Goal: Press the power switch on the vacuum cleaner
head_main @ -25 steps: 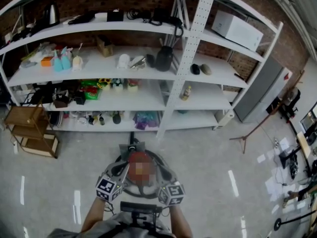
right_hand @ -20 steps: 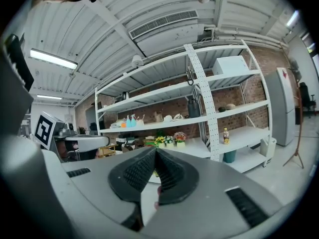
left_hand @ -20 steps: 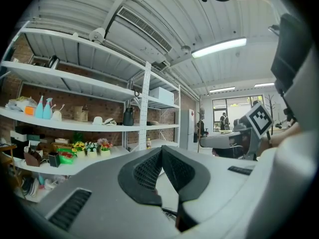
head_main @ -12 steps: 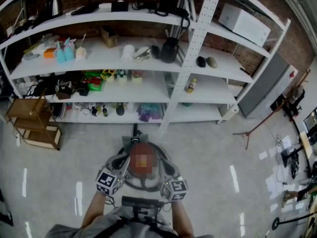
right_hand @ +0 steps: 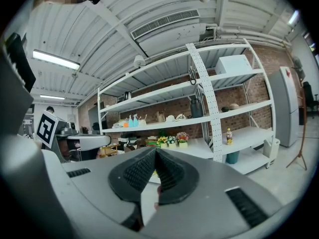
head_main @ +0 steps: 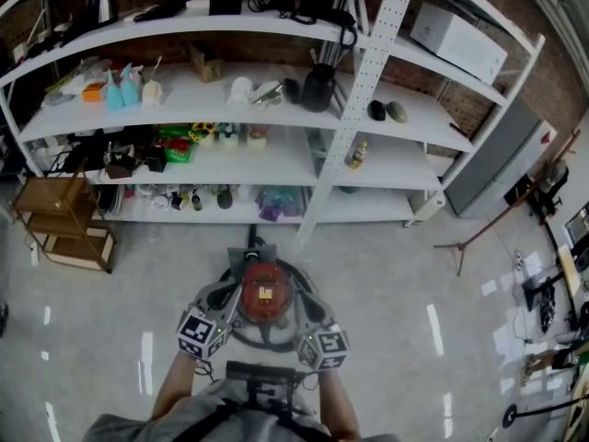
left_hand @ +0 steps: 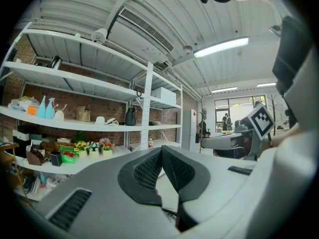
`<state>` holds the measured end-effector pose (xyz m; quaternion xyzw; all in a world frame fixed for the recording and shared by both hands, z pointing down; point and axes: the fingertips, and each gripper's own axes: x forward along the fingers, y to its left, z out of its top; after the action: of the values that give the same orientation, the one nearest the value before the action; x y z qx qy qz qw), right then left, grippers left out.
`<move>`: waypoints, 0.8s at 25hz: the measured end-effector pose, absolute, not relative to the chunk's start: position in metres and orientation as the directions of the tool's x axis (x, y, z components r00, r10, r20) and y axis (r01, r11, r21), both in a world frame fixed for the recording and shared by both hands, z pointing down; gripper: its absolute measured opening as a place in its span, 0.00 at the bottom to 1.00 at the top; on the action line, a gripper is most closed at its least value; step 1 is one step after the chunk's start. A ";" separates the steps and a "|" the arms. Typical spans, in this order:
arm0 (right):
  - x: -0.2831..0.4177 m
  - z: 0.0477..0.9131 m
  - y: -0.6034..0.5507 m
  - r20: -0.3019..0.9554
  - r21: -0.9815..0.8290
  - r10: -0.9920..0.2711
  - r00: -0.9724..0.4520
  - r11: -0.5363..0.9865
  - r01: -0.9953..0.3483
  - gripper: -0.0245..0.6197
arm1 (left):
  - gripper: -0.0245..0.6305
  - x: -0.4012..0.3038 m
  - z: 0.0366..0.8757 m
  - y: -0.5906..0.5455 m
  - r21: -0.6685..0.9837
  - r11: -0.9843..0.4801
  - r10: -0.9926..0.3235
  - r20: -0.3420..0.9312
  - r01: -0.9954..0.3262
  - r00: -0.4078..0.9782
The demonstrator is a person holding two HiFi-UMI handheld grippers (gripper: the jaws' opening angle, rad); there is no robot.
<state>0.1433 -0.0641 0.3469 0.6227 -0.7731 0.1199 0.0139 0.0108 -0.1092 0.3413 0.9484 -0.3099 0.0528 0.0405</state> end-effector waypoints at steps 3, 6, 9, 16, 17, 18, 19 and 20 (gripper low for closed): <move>0.142 0.347 -0.065 0.170 -0.169 -0.958 -0.231 0.202 -0.965 0.05 | 0.05 0.010 0.342 -0.110 0.042 -0.804 -0.584 0.126 -0.593 0.802; 0.141 0.347 -0.066 0.167 -0.170 -0.958 -0.233 0.205 -0.964 0.05 | 0.05 0.010 0.342 -0.111 0.039 -0.804 -0.585 0.126 -0.593 0.801; 0.141 0.347 -0.065 0.165 -0.169 -0.958 -0.235 0.207 -0.964 0.05 | 0.05 0.012 0.342 -0.111 0.038 -0.805 -0.583 0.125 -0.592 0.802; 0.142 0.345 -0.064 0.159 -0.168 -0.958 -0.239 0.213 -0.963 0.05 | 0.05 0.014 0.340 -0.110 0.039 -0.804 -0.586 0.119 -0.594 0.801; 0.143 0.345 -0.064 0.158 -0.168 -0.958 -0.240 0.213 -0.963 0.05 | 0.05 0.013 0.340 -0.110 0.037 -0.803 -0.587 0.118 -0.595 0.801; 0.143 0.345 -0.063 0.157 -0.169 -0.958 -0.240 0.214 -0.962 0.06 | 0.05 0.013 0.340 -0.110 0.036 -0.802 -0.589 0.118 -0.596 0.800; 0.143 0.344 -0.063 0.155 -0.171 -0.958 -0.241 0.214 -0.962 0.05 | 0.05 0.012 0.341 -0.110 0.035 -0.802 -0.589 0.119 -0.597 0.799; 0.142 0.344 -0.063 0.153 -0.172 -0.958 -0.241 0.214 -0.961 0.05 | 0.05 0.012 0.341 -0.110 0.035 -0.801 -0.590 0.120 -0.597 0.799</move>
<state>0.1423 -0.0626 0.3439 0.6160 -0.7791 0.1159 0.0066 0.0121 -0.1096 0.3415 0.9476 -0.3131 0.0518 0.0356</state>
